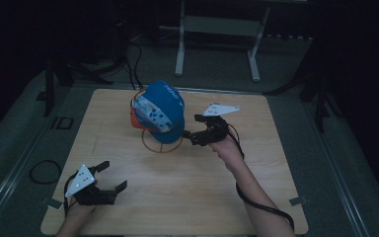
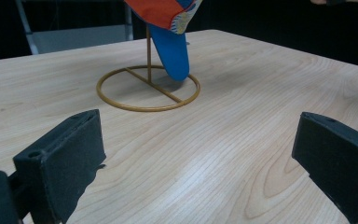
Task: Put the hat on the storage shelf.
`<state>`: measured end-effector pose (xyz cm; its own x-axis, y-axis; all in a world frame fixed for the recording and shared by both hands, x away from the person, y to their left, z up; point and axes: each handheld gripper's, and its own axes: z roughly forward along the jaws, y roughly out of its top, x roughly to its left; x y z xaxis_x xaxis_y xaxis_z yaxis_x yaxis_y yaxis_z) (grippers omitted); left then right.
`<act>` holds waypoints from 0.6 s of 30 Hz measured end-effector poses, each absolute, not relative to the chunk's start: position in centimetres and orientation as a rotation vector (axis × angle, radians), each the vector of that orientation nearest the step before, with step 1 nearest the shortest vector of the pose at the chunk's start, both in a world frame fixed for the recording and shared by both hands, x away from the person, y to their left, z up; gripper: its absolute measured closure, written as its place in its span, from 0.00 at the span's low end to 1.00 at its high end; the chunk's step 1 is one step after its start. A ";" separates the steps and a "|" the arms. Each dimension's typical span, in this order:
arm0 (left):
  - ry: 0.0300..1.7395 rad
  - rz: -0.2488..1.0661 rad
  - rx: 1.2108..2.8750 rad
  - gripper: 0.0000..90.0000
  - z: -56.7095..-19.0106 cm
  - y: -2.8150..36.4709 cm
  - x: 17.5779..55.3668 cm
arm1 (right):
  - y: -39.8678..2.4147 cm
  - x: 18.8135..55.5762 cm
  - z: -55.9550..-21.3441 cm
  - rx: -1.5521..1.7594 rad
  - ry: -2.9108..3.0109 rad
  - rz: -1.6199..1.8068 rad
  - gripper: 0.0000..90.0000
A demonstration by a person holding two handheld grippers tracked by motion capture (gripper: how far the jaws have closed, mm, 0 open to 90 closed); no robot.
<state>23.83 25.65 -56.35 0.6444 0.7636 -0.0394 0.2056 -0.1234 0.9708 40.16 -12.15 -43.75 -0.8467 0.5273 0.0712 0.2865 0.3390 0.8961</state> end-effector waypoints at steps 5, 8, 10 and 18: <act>0.803 0.575 1.667 0.03 -56.4 25.5 23.9 | -12.7 39.6 -44.9 0.729 2.381 1.507 0.16; 0.800 0.576 1.666 0.03 -56.4 25.5 23.9 | -13.2 39.3 -45.8 0.741 2.382 1.510 0.16; 0.800 0.579 1.669 0.03 -56.4 25.5 23.9 | -13.3 39.3 -46.0 0.743 2.385 1.512 0.16; 0.808 0.572 1.676 0.03 -56.5 25.4 24.0 | -14.9 38.4 -48.6 0.763 2.412 1.488 0.17</act>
<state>23.96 25.38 -56.54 0.6462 0.7621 -0.0400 0.2149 -0.1314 0.9678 38.39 -14.86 -48.63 -0.8450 0.5268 0.0921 0.3184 0.3574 0.8780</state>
